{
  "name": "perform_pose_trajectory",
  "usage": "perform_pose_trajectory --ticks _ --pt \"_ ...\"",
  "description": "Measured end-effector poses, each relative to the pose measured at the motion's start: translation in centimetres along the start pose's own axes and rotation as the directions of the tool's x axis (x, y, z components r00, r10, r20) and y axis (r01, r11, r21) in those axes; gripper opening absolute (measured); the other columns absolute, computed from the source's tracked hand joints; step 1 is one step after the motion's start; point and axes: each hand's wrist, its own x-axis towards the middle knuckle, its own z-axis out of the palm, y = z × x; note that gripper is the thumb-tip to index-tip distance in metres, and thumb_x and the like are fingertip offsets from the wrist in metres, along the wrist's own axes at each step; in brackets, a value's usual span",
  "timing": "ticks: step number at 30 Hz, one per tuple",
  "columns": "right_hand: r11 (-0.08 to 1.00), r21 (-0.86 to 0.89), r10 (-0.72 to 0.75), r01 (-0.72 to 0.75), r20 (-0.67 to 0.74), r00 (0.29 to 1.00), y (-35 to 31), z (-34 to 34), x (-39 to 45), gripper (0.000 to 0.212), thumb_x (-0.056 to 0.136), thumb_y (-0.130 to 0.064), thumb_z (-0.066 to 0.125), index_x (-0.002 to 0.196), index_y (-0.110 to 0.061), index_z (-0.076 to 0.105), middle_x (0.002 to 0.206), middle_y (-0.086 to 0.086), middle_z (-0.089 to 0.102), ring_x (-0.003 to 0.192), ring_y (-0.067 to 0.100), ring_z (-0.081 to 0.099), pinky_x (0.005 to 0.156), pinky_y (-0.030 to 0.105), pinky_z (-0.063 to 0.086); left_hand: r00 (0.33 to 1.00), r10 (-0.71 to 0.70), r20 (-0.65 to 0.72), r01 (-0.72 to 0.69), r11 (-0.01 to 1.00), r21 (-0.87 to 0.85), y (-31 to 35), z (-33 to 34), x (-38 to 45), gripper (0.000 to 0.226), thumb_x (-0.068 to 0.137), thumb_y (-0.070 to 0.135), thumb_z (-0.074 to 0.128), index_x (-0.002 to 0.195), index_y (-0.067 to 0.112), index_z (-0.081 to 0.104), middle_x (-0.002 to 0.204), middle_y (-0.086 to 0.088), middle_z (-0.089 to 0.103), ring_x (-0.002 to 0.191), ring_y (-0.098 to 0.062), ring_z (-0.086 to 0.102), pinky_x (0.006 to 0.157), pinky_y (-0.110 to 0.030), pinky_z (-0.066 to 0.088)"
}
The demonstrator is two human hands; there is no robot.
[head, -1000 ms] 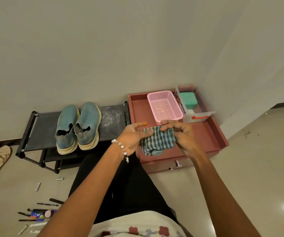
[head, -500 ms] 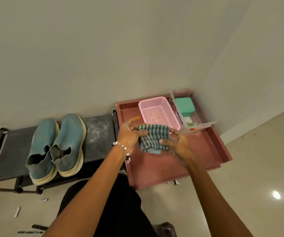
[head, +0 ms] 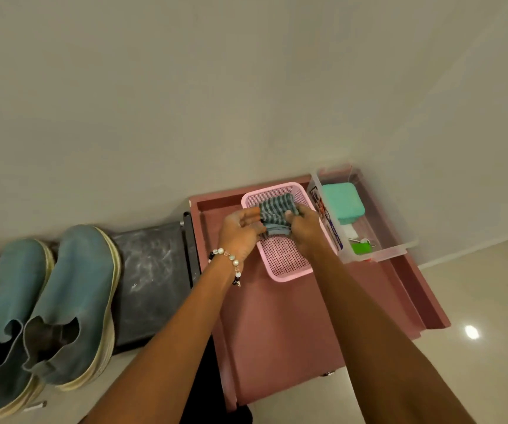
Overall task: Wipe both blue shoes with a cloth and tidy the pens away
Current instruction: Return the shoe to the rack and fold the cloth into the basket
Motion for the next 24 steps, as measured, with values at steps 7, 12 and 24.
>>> perform_pose_trajectory --ticks 7,12,24 --pt "0.867 -0.436 -0.266 0.239 0.0 0.964 0.0 -0.5 -1.5 0.036 0.096 -0.018 0.053 0.13 -0.007 0.052 0.114 0.011 0.064 0.104 0.026 0.062 0.086 0.045 0.055 0.999 0.014 -0.038 -0.012 0.999 0.043 -1.0 -0.3 -2.7 0.023 0.092 -0.008 0.051 0.106 0.006 0.063 0.091 -0.007 0.07 0.068 -0.01 0.066 0.06 -0.016 0.055" --pt "0.909 -0.304 -0.31 0.285 -0.035 0.95 -1.6 -4.3 -9.4 0.024 0.091 -0.003 0.057 0.115 0.001 0.062 0.104 0.014 0.066 0.093 0.024 0.065 0.076 0.034 0.058 0.995 0.05 -0.086 -0.039 0.991 0.128 -3.3 0.3 -7.0 0.024 0.093 -0.009 0.046 0.102 0.004 0.064 0.08 -0.004 0.069 0.062 -0.012 0.063 0.062 -0.02 0.054" --pt "0.714 -0.7 -0.057 0.0 -0.058 0.997 17.5 -18.2 -22.9 0.02 0.087 -0.007 0.061 0.104 -0.002 0.068 0.102 0.011 0.07 0.096 0.026 0.064 0.087 0.036 0.049 0.983 -0.063 0.17 -0.04 0.838 0.545 -14.8 6.3 -19.9 0.024 0.094 0.001 0.05 0.103 0.01 0.07 0.095 -0.004 0.072 0.075 -0.016 0.067 0.078 -0.026 0.056"
